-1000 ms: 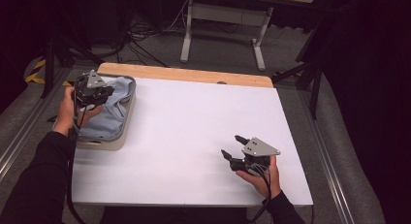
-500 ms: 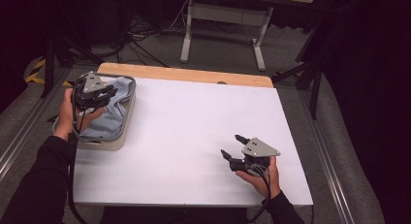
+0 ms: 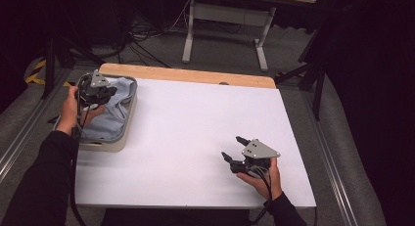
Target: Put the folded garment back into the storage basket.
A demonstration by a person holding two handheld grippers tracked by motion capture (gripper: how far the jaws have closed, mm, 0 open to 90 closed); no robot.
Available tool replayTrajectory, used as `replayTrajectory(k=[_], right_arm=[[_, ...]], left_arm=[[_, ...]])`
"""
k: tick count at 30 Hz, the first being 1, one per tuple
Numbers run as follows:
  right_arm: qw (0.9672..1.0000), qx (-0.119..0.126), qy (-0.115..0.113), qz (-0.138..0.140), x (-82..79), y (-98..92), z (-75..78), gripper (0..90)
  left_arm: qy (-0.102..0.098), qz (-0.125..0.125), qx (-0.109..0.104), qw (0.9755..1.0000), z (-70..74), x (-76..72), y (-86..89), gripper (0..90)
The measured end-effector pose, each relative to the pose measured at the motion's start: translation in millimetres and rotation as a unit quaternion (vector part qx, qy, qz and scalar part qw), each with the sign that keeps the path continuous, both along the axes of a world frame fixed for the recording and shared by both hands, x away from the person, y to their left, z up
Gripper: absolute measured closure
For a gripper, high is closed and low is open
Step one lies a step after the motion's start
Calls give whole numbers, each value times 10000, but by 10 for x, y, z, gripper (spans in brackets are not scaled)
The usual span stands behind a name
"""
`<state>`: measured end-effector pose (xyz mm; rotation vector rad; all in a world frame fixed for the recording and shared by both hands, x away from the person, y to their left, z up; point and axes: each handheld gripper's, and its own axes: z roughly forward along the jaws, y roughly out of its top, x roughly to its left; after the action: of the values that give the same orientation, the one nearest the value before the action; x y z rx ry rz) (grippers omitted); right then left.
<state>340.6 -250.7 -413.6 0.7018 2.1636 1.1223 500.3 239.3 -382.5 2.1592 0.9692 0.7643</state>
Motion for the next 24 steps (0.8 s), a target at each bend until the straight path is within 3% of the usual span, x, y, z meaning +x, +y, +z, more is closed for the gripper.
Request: replayTrajectory(k=[4, 6, 9, 14, 20, 23, 24], right_arm=[[10000, -35, 13, 2, 1, 0, -6, 286], [10000, -60, 14, 5, -3, 0, -6, 286], [10000, -87, 38, 0, 7, -6, -18, 286], [9999, -122, 31, 6, 1, -1, -17, 285], [9999, -157, 35, 24, -2, 10, -21, 284], [9998, -178, 12, 52, -11, 16, -16, 284], [9998, -171, 11, 50, -10, 15, -16, 284]], left_arm=[[381, 59, 183, 9991, -123, 108, -23, 895], [623, 115, 390, 9972, -209, 164, -37, 895], [901, 168, 474, 9947, -296, 223, -41, 895], [1024, 52, 693, 9923, -336, 251, -97, 896], [1175, 48, 663, 9908, -369, 262, -97, 896], [1076, 76, 683, 9918, -351, 253, -104, 894], [975, 106, 632, 9932, -329, 240, -101, 894]])
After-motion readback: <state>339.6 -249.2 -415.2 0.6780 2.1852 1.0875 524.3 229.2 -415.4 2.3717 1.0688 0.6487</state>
